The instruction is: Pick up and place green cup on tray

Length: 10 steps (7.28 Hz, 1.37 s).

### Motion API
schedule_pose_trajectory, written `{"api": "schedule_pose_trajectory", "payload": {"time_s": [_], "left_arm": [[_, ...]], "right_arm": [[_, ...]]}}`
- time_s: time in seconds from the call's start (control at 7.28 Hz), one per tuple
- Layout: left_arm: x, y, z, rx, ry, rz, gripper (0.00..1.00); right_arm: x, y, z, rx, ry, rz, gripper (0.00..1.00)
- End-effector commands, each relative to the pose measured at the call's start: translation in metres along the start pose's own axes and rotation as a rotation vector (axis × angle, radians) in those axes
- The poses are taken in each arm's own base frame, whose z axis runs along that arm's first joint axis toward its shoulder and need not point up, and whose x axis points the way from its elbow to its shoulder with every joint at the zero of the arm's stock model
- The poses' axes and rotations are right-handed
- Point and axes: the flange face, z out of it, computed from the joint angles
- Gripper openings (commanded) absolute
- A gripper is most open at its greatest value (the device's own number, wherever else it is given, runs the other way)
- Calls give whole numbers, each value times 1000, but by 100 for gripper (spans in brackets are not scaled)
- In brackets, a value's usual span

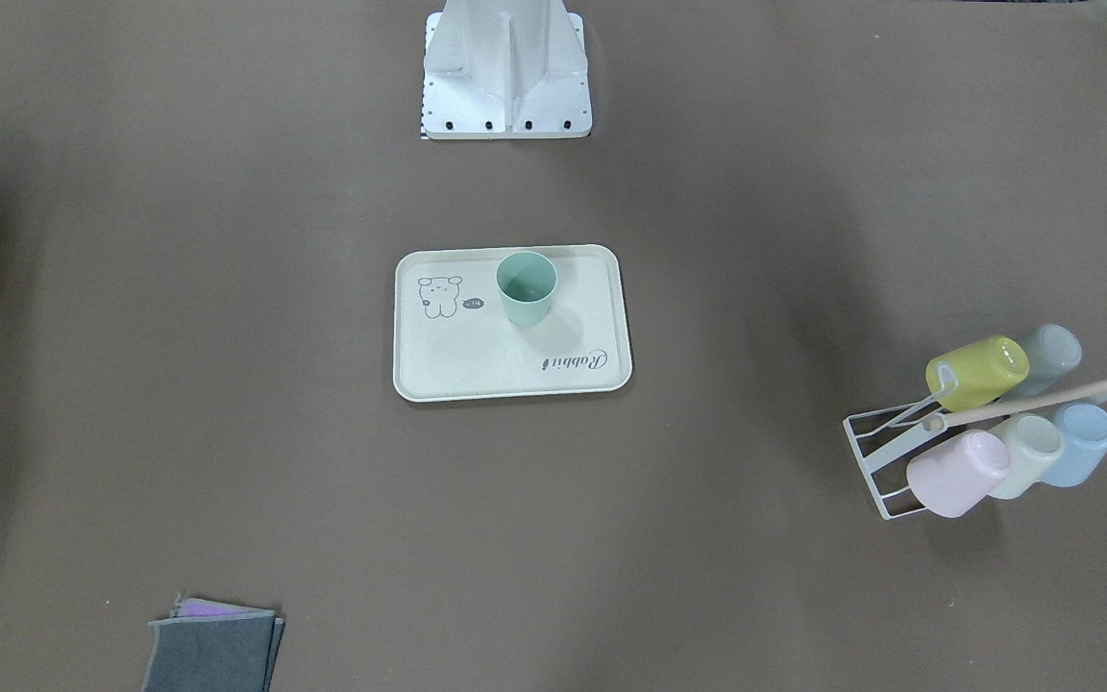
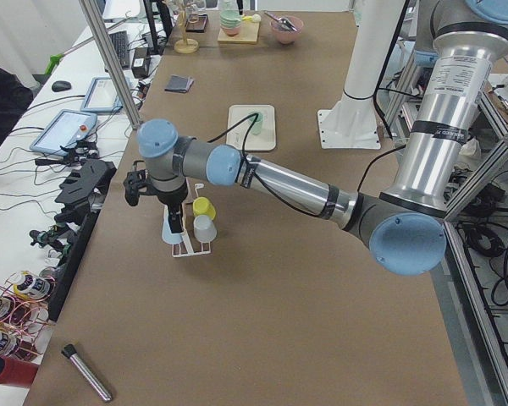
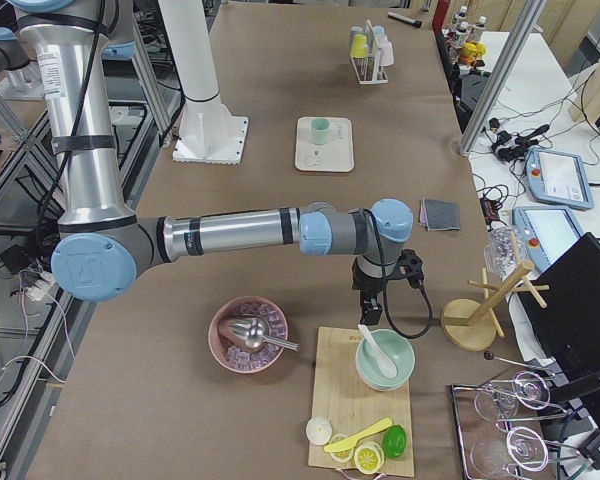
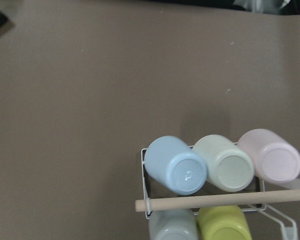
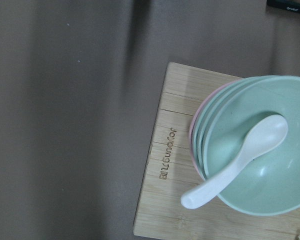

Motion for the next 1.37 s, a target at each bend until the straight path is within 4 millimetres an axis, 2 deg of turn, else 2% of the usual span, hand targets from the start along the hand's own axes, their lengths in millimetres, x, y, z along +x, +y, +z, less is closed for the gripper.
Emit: {"api": "schedule_pose_trajectory", "payload": {"time_s": [0.0,0.27,0.41,0.69,0.82,1.1,1.24], "left_arm": [[-73,43,44,-101,23,-83,99],[-121,88,69,-158,38,52,99],[-128,94,71,-161,26,86,99],[-178,99,54,-122,41,97,99],[-177,96,52,-116,39,102,99],[-181,87,45,-96,-100,133,99],[-177,85,42,-90,-100,141,99]], "right_arm": [[-1,-1,1,-1,-2,-2,100],[-4,-1,4,-5,-6,-8,100],[-5,-2,3,-3,-6,-10,100],[-5,-2,2,-2,-6,-11,100],[-7,-2,1,1,-7,-14,100],[-7,-2,1,1,-7,-14,100],[-8,-2,0,3,-13,-15,100]]}}
